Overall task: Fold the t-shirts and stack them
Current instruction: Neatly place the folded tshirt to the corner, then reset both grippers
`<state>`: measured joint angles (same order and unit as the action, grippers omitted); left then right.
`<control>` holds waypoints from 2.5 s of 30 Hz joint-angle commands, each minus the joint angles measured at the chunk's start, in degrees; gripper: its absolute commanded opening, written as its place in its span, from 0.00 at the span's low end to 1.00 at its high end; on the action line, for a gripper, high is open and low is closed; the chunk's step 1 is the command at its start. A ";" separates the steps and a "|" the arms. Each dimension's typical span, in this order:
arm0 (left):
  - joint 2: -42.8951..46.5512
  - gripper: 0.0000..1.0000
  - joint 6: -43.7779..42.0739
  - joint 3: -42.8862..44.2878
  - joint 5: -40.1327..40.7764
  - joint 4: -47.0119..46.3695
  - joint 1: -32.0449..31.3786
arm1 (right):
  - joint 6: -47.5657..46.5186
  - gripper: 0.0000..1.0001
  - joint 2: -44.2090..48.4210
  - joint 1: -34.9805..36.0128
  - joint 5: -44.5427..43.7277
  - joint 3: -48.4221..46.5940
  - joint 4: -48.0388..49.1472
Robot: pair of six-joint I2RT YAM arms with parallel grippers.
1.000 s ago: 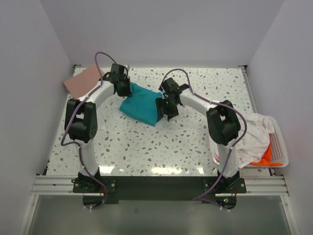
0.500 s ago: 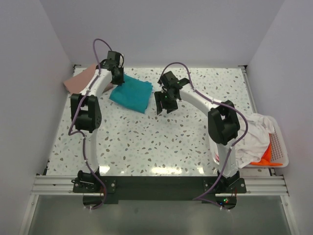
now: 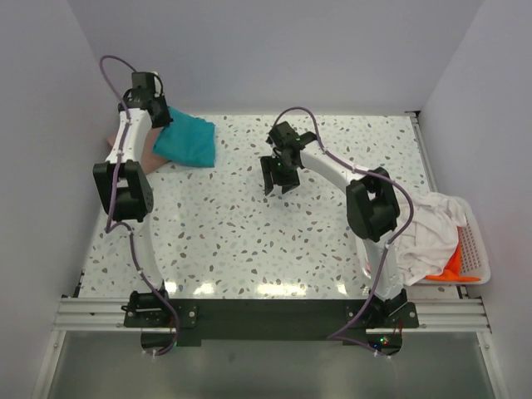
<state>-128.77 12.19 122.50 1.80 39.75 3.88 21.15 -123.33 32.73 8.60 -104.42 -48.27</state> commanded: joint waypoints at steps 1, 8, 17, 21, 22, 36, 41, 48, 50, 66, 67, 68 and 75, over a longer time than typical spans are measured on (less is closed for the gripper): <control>1.15 0.00 3.72 3.72 -3.29 -4.67 1.65 | 0.65 0.61 -0.33 0.32 0.89 -2.98 -0.42; 1.77 0.00 7.15 4.07 -5.14 -7.14 6.30 | 0.74 0.61 -1.04 0.32 1.33 -3.42 0.02; 2.38 0.00 8.64 3.54 -9.10 -8.02 12.02 | 1.44 0.61 -1.30 0.32 2.21 -3.16 1.07; 3.09 0.00 8.38 1.78 -9.19 -8.63 13.78 | 1.79 0.61 -1.30 0.32 2.56 -3.07 1.42; 3.17 0.00 8.29 1.43 -9.01 -8.72 14.05 | 1.88 0.61 -1.13 0.23 2.65 -2.89 1.51; 8.27 0.00 12.50 -14.73 -4.44 -19.08 17.74 | 2.67 0.61 0.02 0.40 2.74 -1.31 2.48; 8.89 0.00 15.93 -17.99 -1.90 -21.81 18.88 | 2.85 0.61 -0.07 0.58 2.65 -1.22 2.48; 8.54 0.00 21.12 -20.90 0.48 -25.77 20.82 | 3.29 0.61 0.02 0.58 2.56 -1.14 2.48; 8.19 0.00 21.65 -21.16 0.48 -25.95 20.91 | 3.29 0.61 -0.16 0.58 2.56 -1.31 2.31; 13.89 0.72 20.95 -30.38 -0.75 -30.34 20.47 | 3.37 0.62 1.33 0.67 0.63 -0.27 3.35; 14.59 0.76 19.82 -31.52 -0.31 -30.26 20.29 | 3.37 0.63 1.77 0.58 0.45 0.27 3.62; 16.08 0.82 19.20 -32.31 0.74 -30.17 19.77 | 3.37 0.63 2.56 0.58 -0.16 1.05 4.23; 27.84 1.00 16.38 -44.79 4.87 -33.33 18.36 | 3.29 0.63 6.51 0.58 -2.53 6.15 7.66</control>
<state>-108.71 30.63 81.25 3.36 11.18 23.05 24.01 -123.02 33.06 8.29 -99.92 -43.92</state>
